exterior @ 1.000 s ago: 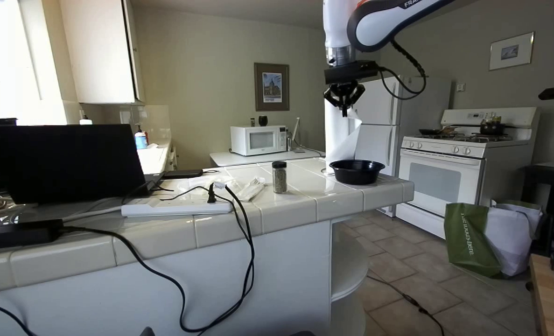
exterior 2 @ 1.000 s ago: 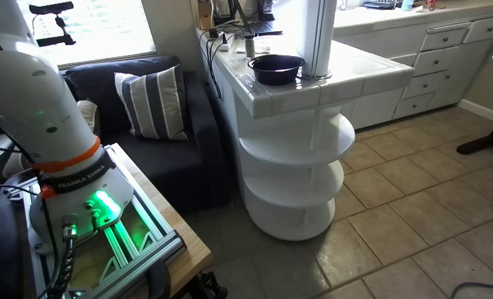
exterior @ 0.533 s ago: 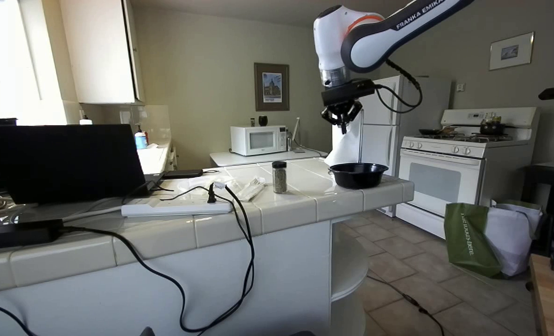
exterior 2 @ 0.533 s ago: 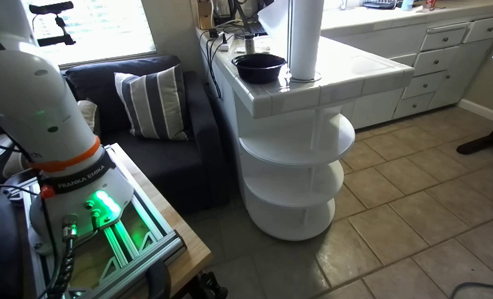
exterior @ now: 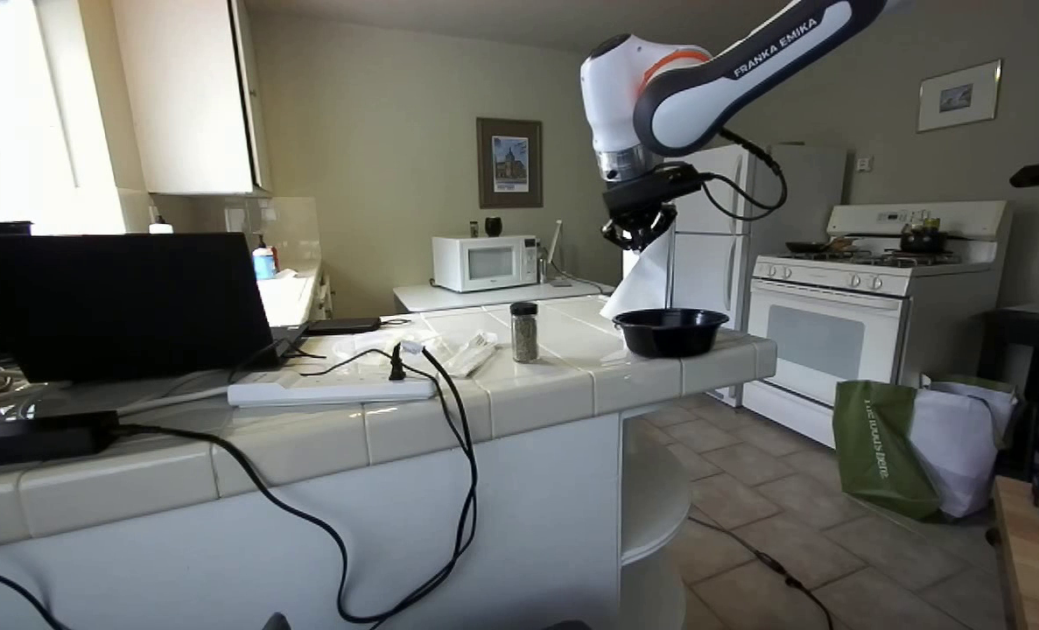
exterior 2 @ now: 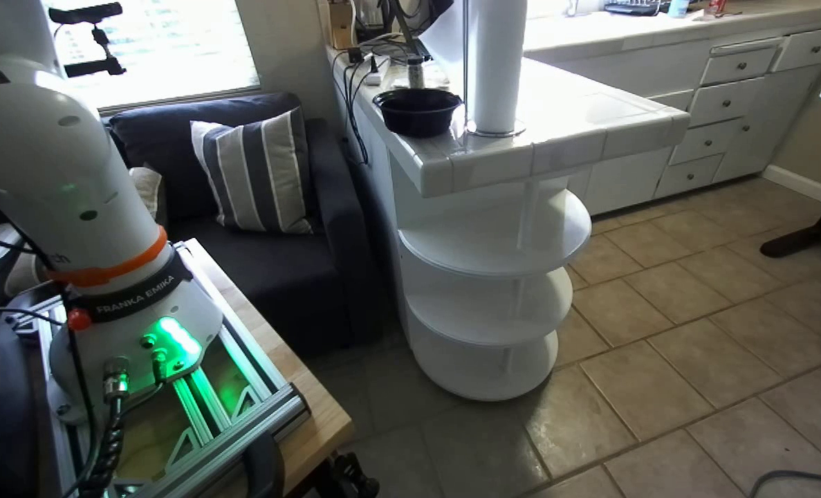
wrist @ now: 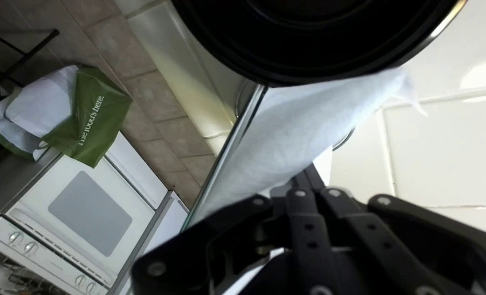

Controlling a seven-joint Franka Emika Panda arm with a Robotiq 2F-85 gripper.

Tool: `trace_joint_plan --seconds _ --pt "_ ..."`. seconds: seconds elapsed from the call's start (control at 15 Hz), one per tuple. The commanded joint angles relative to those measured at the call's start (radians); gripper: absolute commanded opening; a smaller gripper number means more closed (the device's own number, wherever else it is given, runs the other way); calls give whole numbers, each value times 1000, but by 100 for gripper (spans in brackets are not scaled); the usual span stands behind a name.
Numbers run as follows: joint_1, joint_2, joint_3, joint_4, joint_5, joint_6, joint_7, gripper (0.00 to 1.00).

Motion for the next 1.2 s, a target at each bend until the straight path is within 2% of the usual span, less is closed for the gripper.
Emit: trace_joint_plan --seconds 0.0,0.47,1.13 --pt "1 5 -15 -21 -22 35 -91 0" --pt "-15 22 -31 -45 -7 49 -342 0" --pt "-21 32 -58 -87 -22 152 -625 0"
